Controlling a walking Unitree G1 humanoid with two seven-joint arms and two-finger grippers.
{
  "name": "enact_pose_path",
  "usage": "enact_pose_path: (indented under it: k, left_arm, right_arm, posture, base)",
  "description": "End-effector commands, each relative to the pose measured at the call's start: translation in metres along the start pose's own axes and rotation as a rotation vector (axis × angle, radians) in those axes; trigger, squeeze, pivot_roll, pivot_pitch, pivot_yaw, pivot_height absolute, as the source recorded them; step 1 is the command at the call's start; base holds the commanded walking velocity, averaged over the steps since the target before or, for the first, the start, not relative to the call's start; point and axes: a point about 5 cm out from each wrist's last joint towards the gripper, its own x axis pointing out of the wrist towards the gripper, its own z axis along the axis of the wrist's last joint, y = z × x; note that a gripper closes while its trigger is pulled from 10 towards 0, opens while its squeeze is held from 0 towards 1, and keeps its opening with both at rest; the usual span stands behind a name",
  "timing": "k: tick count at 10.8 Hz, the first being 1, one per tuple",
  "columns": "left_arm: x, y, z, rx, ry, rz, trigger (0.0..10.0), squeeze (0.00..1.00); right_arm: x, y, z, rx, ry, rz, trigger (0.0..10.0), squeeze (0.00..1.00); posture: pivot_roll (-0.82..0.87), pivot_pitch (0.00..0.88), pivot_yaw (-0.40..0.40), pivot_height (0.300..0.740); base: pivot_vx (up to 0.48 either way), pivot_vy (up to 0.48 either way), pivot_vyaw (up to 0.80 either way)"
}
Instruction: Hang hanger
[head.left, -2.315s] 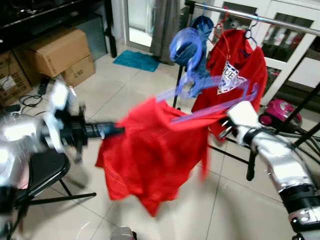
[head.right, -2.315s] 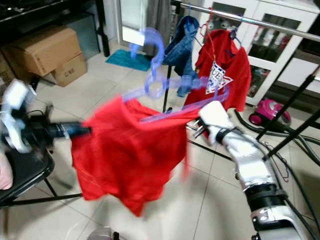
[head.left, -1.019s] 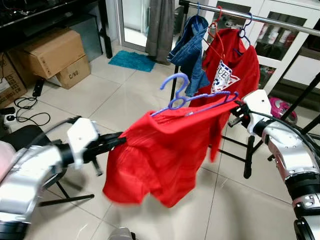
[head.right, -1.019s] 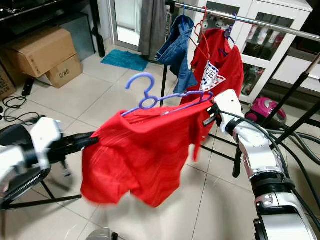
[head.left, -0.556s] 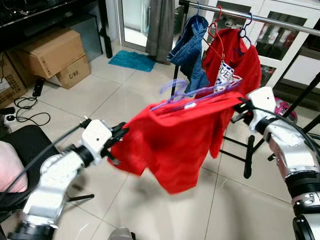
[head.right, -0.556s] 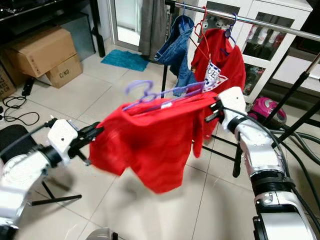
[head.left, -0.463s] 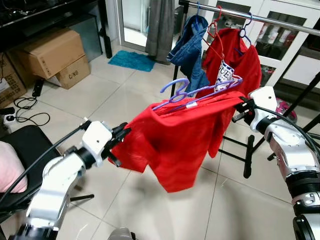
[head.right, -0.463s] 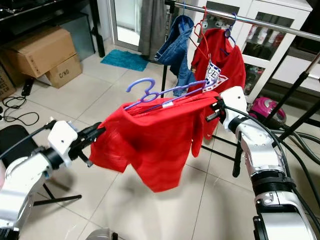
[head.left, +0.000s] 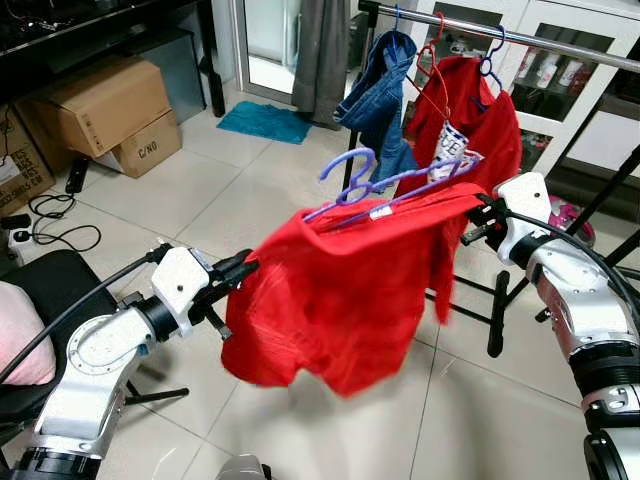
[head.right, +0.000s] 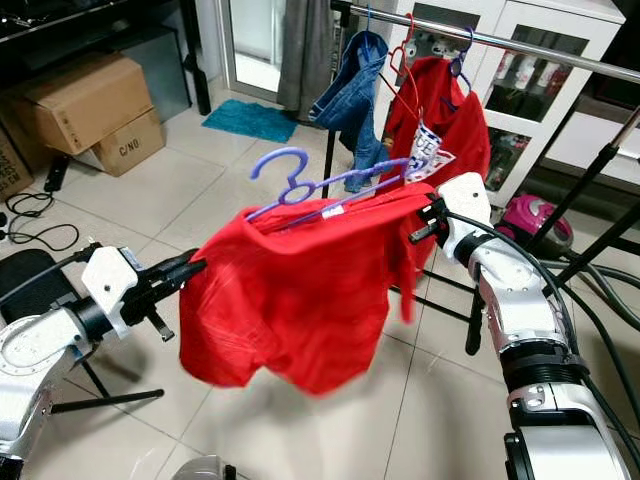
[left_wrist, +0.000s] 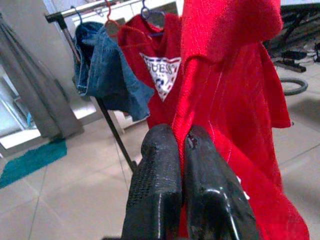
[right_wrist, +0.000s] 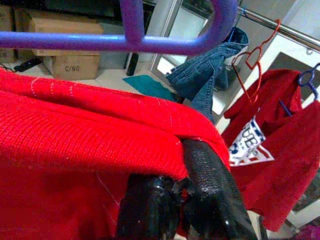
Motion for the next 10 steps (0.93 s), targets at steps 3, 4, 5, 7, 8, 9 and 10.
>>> enact_pose_path:
  k: [3,4,5,7,8,9,10]
  left_arm:
    - [-0.024,-0.003,-0.024,-0.172,0.150,-0.092,0.0,0.00]
    - [-0.027,-0.002,-0.025,-0.212,0.161,-0.109,0.0,0.00]
    - [-0.033,-0.003,-0.025,-0.257,0.173,-0.160,0.0,0.00]
    - [-0.045,-0.005,-0.027,-0.299,0.253,-0.262,0.0,0.00]
    - [-0.050,-0.007,-0.030,-0.302,0.297,-0.297,0.0,0.00]
    - [-0.057,-0.009,-0.035,-0.303,0.363,-0.338,0.0,0.00]
    - [-0.060,-0.006,-0.038,-0.300,0.400,-0.326,0.0,0.00]
  right_arm:
    - [-0.011,-0.035,0.014,0.037,-0.045,-0.154,0.0,0.00]
    - [-0.011,-0.036,0.016,0.028,-0.055,-0.172,0.0,0.00]
    - [-0.010,-0.037,0.018,0.012,-0.057,-0.183,0.0,0.00]
    - [-0.011,-0.041,0.017,-0.074,-0.022,-0.216,0.0,0.00]
    - [-0.011,-0.043,0.018,-0.114,-0.013,-0.231,0.0,0.00]
    - [-0.011,-0.045,0.020,-0.130,-0.014,-0.244,0.0,0.00]
    - [-0.011,-0.045,0.021,-0.133,-0.017,-0.245,0.0,0.00]
  posture:
    - [0.08,0.000,-0.040,0.740]
    - [0.08,0.000,-0.041,0.740]
    - [0.08,0.000,-0.042,0.740]
    - [0.09,0.000,-0.042,0.740]
    - [0.08,0.000,-0.041,0.740]
    - [0.08,0.000,-0.041,0.740]
    - [0.08,0.000,-0.039,0.740]
  base:
    - [0.000,0.000,0.00]
    - [0.000,0.000,0.00]
    - [0.000,0.000,0.00]
    - [0.000,0.000,0.00]
    - [0.000,0.000,0.00]
    - [0.000,0.000,0.00]
    - [0.000,0.000,0.00]
